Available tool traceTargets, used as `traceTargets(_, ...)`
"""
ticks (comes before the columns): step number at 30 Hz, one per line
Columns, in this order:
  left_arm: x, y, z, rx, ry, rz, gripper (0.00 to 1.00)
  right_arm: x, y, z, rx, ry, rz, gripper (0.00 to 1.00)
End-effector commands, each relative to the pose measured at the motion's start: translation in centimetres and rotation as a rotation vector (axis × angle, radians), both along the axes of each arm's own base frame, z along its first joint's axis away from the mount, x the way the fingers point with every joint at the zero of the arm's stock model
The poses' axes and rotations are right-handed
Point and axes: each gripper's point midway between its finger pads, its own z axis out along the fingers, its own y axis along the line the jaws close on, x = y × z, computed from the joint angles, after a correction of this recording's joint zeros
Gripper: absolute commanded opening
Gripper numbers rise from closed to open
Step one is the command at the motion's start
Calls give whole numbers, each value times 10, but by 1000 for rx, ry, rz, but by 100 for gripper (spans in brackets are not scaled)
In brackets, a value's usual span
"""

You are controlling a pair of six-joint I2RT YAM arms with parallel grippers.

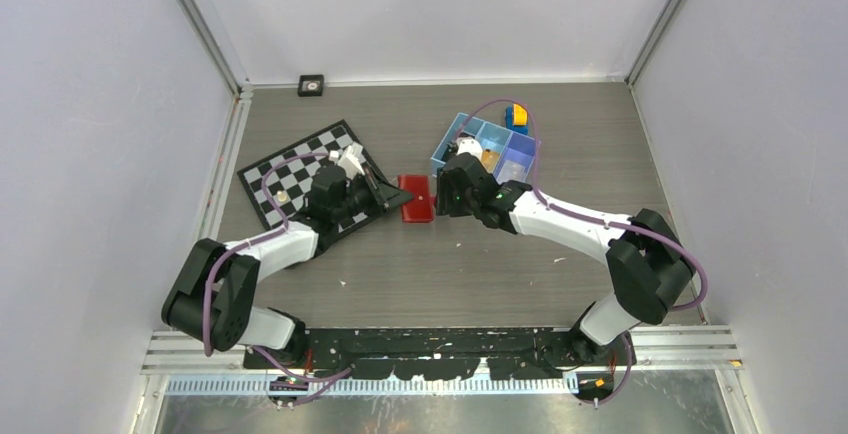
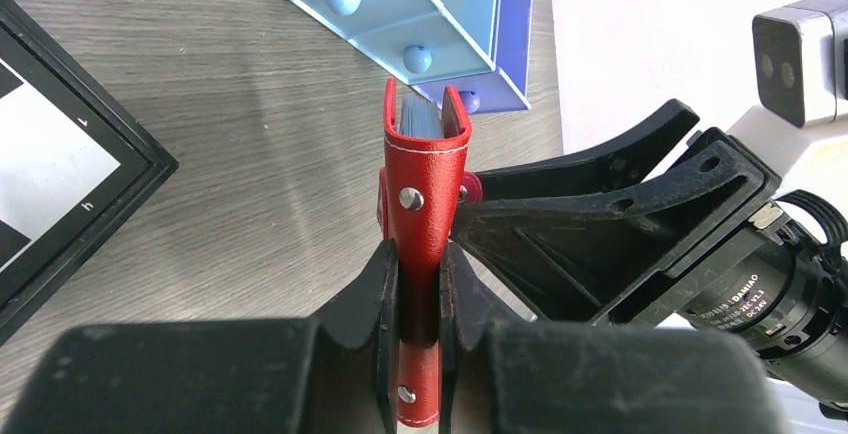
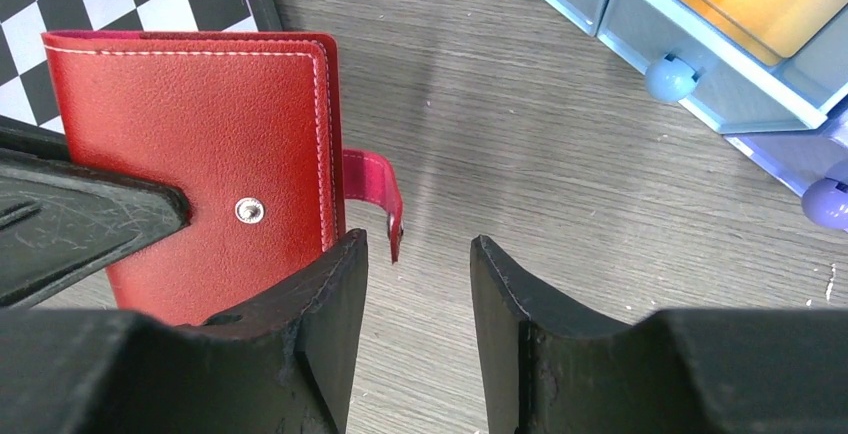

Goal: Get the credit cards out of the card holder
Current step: Open the card holder.

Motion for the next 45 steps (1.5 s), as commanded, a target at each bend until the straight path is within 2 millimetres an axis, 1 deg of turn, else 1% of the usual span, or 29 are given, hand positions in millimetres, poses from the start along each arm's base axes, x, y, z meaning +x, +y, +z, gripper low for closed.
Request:
traceTargets(1,7,-7,27,-63,-83,-28,0,14,1,21,35,-57,-36,47)
traceTargets(6,6,-8,27,-66,-82,-35,0,15,2,21,43,-59,-27,38)
traceTargets(9,6,-9,26,-68,-82,-41,0,15,6,20,52,-51,-18,31)
traceTargets(10,6,-9,26,-69,-80,-42,0,15,6,20,52,-48,-17,31)
traceTargets(13,6,-9,25,-69,-78,-45,0,15,5,21,52,-53,-15,19)
traceTargets(15,7,-9,24,-67,-75,-42,0,15,4,22,51,-57,-19,7)
traceTargets(16,7,-9,24,-66,-73,-40,1,15,4,23,52,-57,-19,4)
traceTargets(17,8,-9,23,-63,-71,-39,3,15,4,23,54,-57,-20,3)
traceTargets(19,9,-8,21,-54,-66,-34,9,15,4,24,58,-56,-21,1)
traceTargets(22,11,-6,18,-31,-74,-37,26,15,4,24,61,-53,-21,1)
traceTargets(25,14,-1,12,2,-68,-29,48,14,3,23,53,-44,-22,0)
traceTargets(28,16,7,5,63,-47,1,69,14,1,21,47,-41,-33,1)
traceTargets(29,17,11,2,92,-39,14,74,13,1,20,45,-38,-34,0)
traceTargets(31,17,19,0,148,-36,39,87,12,0,17,39,-30,-34,0)
traceTargets(32,17,23,0,175,-42,46,91,11,0,14,35,-24,-31,1)
traceTargets(35,17,27,3,241,-51,39,92,7,-3,2,11,3,-25,1)
traceTargets(37,15,24,4,277,-70,22,92,3,-6,-3,-2,13,-16,1)
traceTargets(40,5,17,0,358,-91,-15,91,-1,-10,3,6,1,-16,1)
traceTargets(43,-9,7,-7,461,-113,-69,91,-3,-10,11,37,-17,-13,1)
traceTargets(45,-16,3,-11,516,-123,-100,91,-4,-9,12,48,-15,-12,1)
